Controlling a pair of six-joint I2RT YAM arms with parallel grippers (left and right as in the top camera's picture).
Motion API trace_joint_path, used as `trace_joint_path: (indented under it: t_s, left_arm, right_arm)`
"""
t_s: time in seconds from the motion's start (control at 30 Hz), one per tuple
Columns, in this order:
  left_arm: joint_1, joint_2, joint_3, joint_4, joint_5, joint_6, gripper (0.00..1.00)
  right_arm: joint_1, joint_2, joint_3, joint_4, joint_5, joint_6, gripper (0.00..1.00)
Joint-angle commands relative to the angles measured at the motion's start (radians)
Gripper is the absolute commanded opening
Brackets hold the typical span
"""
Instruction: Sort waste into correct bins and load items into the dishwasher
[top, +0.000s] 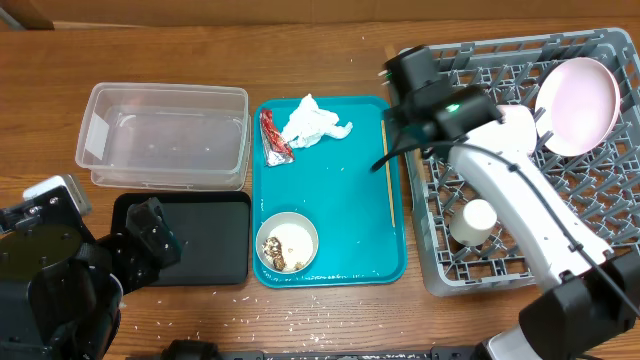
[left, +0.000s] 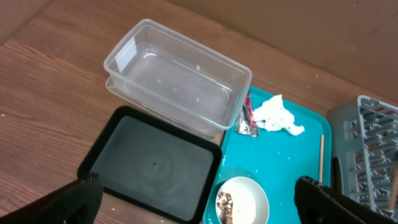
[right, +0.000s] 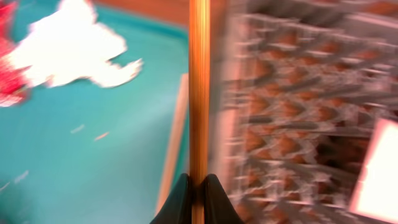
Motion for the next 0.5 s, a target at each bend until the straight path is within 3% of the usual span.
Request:
trace_joint_path:
  t_s: [0.0, 0.13, 0.23, 0.47]
  left_arm:
    - [-0.007, 0.001, 0.002, -0.002, -0.018, -0.003, 1.00]
    - [-0.007, 0.001, 0.002, -0.003, -0.018, -0.003, 1.00]
    - [-0.007, 0.001, 0.002, -0.003, -0.018, -0.003, 1.00]
    - [-0.007, 0.001, 0.002, -0.002, -0.018, -0.003, 1.00]
  right_arm:
    - [-0.066, 0.048, -0.032, 0.018, 0.001, -0.046, 0.04]
    - [-0.107, 0.124, -0.066, 0.024, 0.031, -0.058, 0.05]
    - [-0.097, 0.119, -0.060, 0.019, -0.023, -0.057, 0.27]
    - [0.021, 0.063, -0.037, -0.012, -0.068, 0.016, 0.41]
